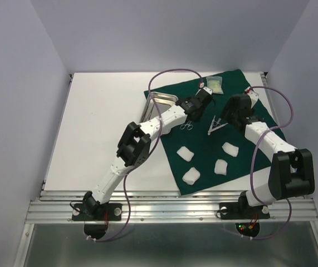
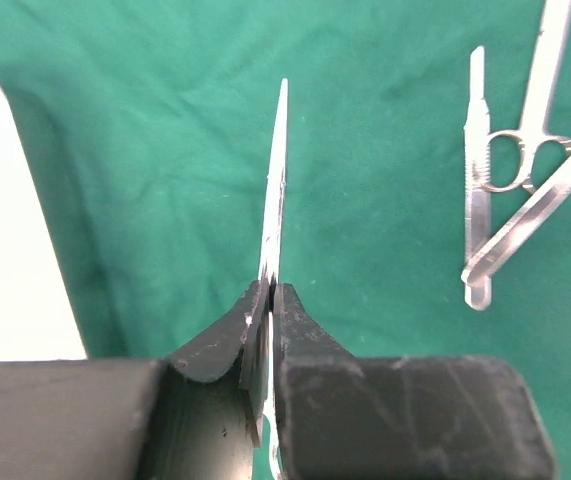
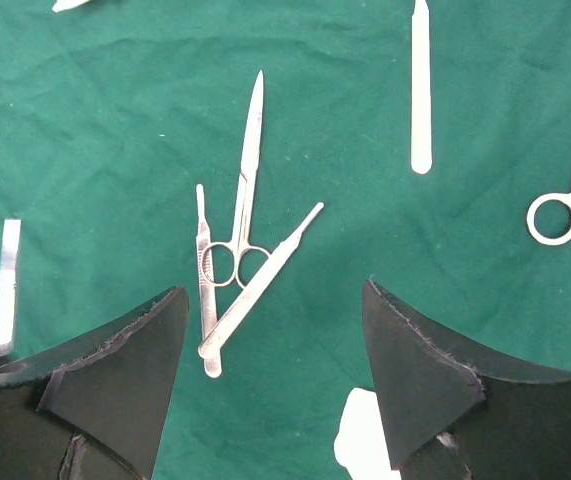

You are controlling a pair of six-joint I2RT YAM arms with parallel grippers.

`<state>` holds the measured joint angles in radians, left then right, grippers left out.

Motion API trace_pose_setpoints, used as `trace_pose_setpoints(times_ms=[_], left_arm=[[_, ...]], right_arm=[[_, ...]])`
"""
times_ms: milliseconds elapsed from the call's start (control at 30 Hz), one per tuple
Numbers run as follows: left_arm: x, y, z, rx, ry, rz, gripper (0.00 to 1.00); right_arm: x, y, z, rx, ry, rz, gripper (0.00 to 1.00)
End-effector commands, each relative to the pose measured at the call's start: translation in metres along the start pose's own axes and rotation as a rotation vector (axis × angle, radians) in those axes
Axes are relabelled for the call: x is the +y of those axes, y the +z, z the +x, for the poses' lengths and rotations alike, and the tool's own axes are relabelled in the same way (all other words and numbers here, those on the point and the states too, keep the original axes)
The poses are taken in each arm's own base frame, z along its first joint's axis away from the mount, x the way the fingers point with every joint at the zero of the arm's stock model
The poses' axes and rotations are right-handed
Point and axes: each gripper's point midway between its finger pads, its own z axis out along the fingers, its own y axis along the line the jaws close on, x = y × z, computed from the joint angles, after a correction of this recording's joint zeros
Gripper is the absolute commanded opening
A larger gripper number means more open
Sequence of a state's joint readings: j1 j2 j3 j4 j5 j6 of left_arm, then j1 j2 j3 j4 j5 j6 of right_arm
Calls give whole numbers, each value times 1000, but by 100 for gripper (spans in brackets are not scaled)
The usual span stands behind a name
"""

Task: Prepare the surgical pack
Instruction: Pick up the medical item from the surgical kit, then place the medical item in the container.

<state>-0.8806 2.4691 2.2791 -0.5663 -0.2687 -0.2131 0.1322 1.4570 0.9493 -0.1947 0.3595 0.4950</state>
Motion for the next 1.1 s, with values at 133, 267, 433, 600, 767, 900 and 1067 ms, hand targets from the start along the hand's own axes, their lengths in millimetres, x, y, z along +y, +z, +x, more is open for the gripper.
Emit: trace_pose_setpoints(times_ms=[133, 267, 433, 600, 767, 900, 1067], left_arm=[[26, -79, -76, -191, -63, 35, 0], [28, -88, -84, -207, -77, 44, 0], [36, -100, -90, -228, -80, 28, 0], [56, -103, -90, -232, -89, -18, 0], [92, -88, -76, -203, -111, -102, 0], [115, -76, -59, -167, -129, -151, 0], [144, -59, -38, -126, -155, -243, 0]], right_arm=[[-2, -12, -14, -53, 16, -6, 75], [-2, -14, -15, -57, 13, -6, 75], [-3, -16, -16, -62, 16, -7, 75], [-2, -18, -17, -65, 19, -11, 75], [-4, -15, -11, -49, 18, -4, 75], [-5, -13, -6, -37, 17, 0, 75], [-6, -12, -6, -37, 16, 3, 75]])
